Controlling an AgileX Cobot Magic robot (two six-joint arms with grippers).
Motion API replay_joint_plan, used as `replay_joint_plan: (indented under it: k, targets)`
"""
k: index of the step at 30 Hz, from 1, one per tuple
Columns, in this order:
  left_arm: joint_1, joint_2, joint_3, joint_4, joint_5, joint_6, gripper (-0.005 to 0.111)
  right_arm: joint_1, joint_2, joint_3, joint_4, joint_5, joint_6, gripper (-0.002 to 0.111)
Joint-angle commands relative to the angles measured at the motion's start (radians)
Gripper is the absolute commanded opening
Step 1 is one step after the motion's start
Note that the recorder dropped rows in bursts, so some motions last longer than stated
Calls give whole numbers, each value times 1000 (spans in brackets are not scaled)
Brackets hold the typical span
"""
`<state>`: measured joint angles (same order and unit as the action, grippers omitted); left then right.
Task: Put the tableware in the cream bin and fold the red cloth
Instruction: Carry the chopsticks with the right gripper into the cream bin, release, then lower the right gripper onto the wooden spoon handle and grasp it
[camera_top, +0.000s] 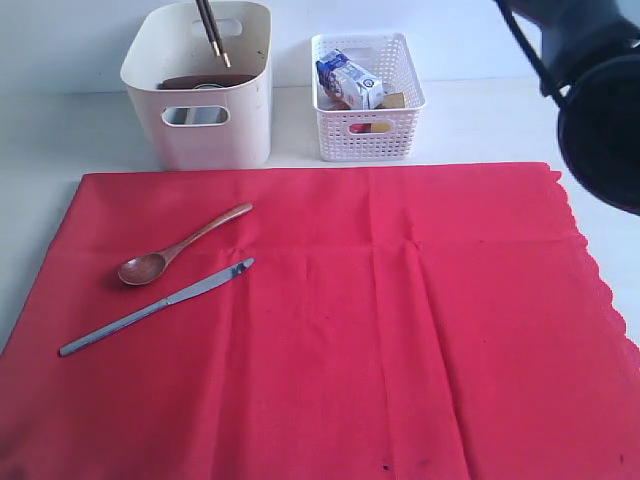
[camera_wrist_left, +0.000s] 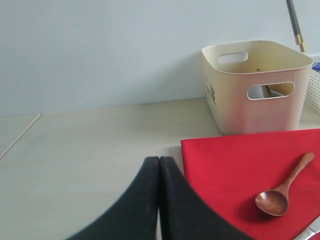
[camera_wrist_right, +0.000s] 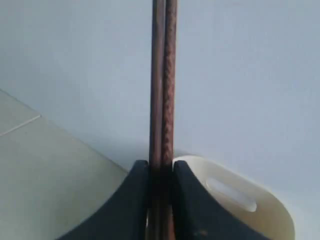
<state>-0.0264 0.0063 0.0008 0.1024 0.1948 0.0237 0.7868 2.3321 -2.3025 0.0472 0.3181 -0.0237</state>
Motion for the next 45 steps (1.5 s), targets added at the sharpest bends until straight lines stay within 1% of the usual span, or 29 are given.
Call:
replay_joint_plan:
  k: [1, 5, 10, 12, 13, 17, 20, 22, 25, 31, 35, 39, 42, 45]
  targets:
    - [-5, -6, -1, -5, -1, -1, 1, -13, 58, -30, -7, -157, -9, 0]
    - [-5, -6, -1, -5, -1, -1, 1, -31, 99, -30, -7, -191, -13, 0]
    - [-5, -6, -1, -5, -1, -1, 1, -36, 142, -30, -6, -176, -14, 2]
    - [-5, -6, -1, -5, -1, -1, 1, -36, 152, -30, -6, -162, -14, 8]
    - [-5, -6, -1, -5, -1, -1, 1, -36, 156, -30, -6, -157, -14, 12]
    - [-5, -6, -1, -5, -1, -1, 1, -36, 160, -30, -6, -126, -14, 36]
    - [-5, -6, -1, -5, -1, -1, 1, -36, 156, -30, -6, -124, -12, 50]
    - [-5, -6, -1, -5, -1, -1, 1, -36, 146, -30, -4, -108, 4, 57]
    - [-5, -6, -1, -5, -1, -1, 1, -36, 110, -30, -2, -5, 18, 64]
    - [-5, -6, -1, -5, -1, -1, 1, -38, -2, -30, -78, 271, 18, 65]
    - [-5, -6, -1, -5, -1, -1, 1, -38, -79, -30, -92, 412, 18, 64]
    - [-5, -6, -1, -5, -1, -1, 1, -38, -173, -30, -94, 605, 3, 58]
    - [-5, -6, -1, -5, -1, -1, 1, -36, -216, -30, -94, 768, -76, 52]
    - [-5, -6, -1, -5, -1, -1, 1, -31, -222, -30, -56, 875, -144, 52]
